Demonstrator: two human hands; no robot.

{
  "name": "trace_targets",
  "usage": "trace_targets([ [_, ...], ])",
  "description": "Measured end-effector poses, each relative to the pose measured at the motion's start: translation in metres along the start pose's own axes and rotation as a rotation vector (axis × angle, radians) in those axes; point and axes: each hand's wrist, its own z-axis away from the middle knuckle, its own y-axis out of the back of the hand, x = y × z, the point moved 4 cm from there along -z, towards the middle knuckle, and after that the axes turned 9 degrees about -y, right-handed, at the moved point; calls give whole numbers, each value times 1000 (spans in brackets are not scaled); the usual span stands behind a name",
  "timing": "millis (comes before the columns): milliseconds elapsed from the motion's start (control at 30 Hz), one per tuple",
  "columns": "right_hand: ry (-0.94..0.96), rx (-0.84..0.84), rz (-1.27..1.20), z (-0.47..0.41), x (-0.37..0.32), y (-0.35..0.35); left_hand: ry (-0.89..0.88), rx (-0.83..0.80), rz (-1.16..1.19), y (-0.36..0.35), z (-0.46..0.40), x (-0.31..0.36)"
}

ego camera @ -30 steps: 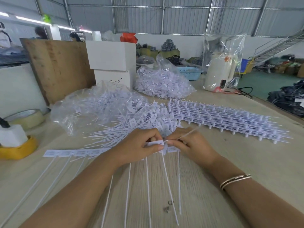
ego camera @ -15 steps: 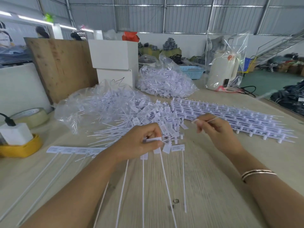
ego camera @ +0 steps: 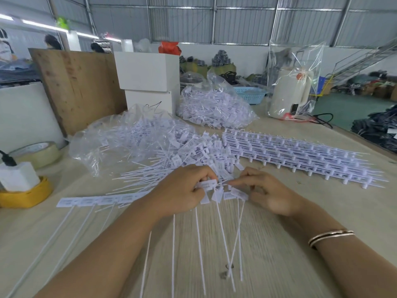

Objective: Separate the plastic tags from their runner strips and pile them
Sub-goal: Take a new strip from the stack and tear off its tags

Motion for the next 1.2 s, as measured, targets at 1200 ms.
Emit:
trace_targets([
  [1200,181,278,-30,-3,-35,-13,-79,7,41,-4,-3,7],
])
